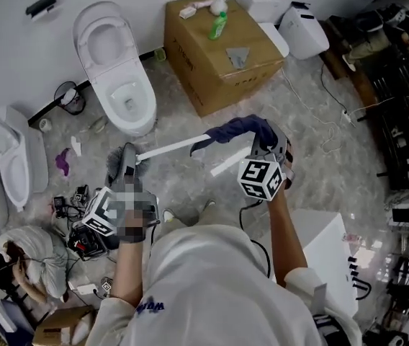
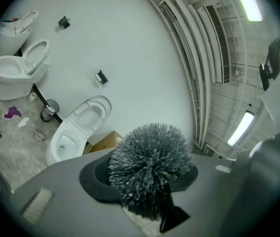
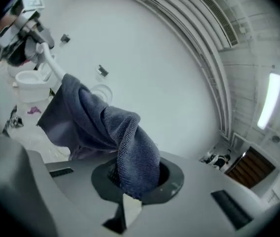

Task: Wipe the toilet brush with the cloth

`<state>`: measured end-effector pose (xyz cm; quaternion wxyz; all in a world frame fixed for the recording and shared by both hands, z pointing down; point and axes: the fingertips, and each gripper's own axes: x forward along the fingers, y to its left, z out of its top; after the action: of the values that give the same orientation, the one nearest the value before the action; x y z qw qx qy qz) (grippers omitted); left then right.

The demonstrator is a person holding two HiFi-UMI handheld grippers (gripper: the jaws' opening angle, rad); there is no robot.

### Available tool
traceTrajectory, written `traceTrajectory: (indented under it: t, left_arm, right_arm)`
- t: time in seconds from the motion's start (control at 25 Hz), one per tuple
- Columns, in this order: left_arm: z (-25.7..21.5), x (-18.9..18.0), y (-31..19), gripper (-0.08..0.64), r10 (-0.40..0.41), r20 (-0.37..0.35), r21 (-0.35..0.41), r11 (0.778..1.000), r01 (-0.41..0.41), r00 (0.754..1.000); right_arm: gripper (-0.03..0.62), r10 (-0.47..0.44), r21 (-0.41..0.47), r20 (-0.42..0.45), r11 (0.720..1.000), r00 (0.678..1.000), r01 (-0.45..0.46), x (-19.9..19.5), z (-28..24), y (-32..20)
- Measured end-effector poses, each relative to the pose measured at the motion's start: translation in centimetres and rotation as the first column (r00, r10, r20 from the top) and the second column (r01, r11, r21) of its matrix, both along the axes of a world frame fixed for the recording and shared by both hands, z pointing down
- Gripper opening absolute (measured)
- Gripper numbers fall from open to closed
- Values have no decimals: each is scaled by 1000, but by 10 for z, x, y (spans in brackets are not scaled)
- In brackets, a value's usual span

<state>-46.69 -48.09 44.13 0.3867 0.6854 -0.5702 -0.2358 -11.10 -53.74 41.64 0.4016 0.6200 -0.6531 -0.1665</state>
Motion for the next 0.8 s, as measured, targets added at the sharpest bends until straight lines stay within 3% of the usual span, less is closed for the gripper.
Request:
traceTrajectory:
  t: [0.08,0.16,0.28,0.4,0.52,0.6,0.72,0.8]
  left_arm:
    - [-4,10,0,192,31,13,23,999,-32,999]
    - [-2,28,-9,193,81,-13,15,997,-81,997]
    - [3,58,-24,193,137,-47,-17,990,-138,990]
    - [8,96,-40,196,220,-107,-63,972,-228,969]
    - [14,152,-69,199,376,-167,-74,917,-392,912]
    - [16,190,-86,199,448,-197,-73,880,-469,872]
    - [12,242,-98,199,518,-143,-84,843,-531,844]
    - [4,293,-100,199,600,-86,-63,794,-605,796]
  right_arm:
    - [17,67,12,19,998,998,-67,3,-11,14]
    - [15,125,53,-90,991,988,-120,13,-16,25]
    - [15,202,104,-261,978,944,-180,37,-14,33]
    - [17,300,124,-199,952,933,-279,69,-11,39]
    - [15,400,138,-89,912,912,-387,106,-4,49]
    - [15,435,144,-81,895,897,-421,129,8,52]
    - [15,481,132,-42,871,876,-472,167,24,67]
    - [17,545,125,12,831,838,-543,206,22,99]
